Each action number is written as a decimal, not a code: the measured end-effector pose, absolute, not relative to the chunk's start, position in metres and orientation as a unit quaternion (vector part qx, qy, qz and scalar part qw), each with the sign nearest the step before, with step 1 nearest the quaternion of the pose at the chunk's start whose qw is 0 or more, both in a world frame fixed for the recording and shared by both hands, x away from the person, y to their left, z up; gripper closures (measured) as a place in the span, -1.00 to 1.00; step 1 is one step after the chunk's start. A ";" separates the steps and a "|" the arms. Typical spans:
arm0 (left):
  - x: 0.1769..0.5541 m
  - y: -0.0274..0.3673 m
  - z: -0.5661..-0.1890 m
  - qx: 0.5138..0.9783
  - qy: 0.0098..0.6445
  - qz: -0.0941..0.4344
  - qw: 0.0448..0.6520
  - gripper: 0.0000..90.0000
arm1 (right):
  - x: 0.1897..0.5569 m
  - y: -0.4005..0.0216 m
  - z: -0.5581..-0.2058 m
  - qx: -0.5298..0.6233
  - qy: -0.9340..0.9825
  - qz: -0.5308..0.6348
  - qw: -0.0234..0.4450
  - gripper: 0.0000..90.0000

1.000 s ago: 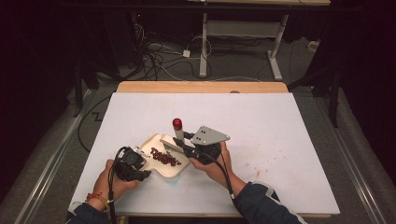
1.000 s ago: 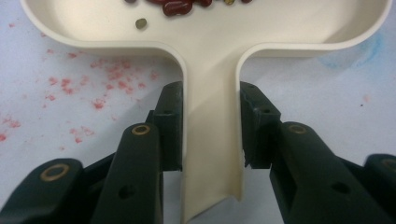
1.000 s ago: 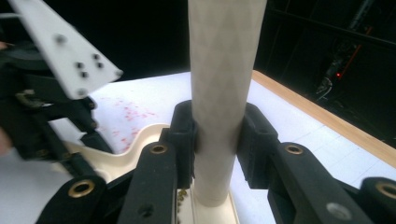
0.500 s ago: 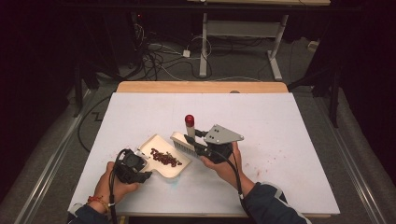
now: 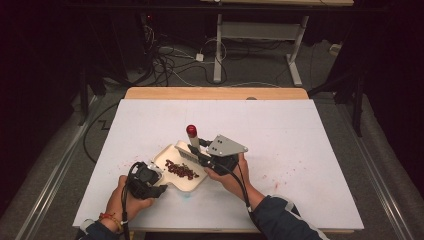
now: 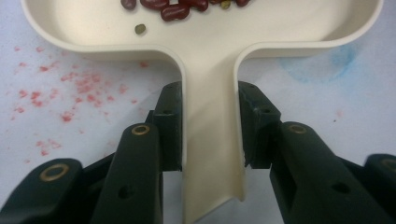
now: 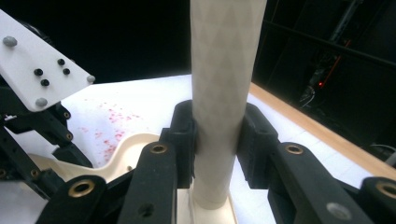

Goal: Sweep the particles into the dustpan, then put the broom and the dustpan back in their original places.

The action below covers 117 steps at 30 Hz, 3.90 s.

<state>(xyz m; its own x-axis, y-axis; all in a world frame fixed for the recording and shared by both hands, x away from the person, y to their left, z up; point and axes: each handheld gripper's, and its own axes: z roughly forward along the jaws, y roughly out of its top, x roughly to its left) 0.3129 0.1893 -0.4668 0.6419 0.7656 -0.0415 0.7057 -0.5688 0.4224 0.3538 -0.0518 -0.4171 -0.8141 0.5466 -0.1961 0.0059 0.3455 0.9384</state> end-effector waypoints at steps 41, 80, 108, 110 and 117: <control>0.314 0.194 -0.467 0.872 0.426 0.074 0.229 0.42 | 0.331 -0.106 -0.369 0.174 0.775 0.561 0.232 0.57; 0.318 0.204 -0.476 0.815 0.514 0.110 0.243 0.39 | 0.331 -0.286 -0.375 0.295 0.826 0.462 0.132 0.56; 0.276 0.189 -0.464 0.839 0.366 0.194 0.354 -0.42 | 0.457 -0.269 -0.413 0.410 0.821 0.370 0.142 0.26; 0.275 0.192 -0.463 0.838 0.357 0.212 0.353 -0.48 | 0.461 -0.266 -0.415 0.415 0.820 0.368 0.144 0.27; 0.277 0.200 -0.466 0.833 0.364 0.207 0.361 -0.55 | 0.469 -0.254 -0.426 0.434 0.803 0.372 0.168 0.03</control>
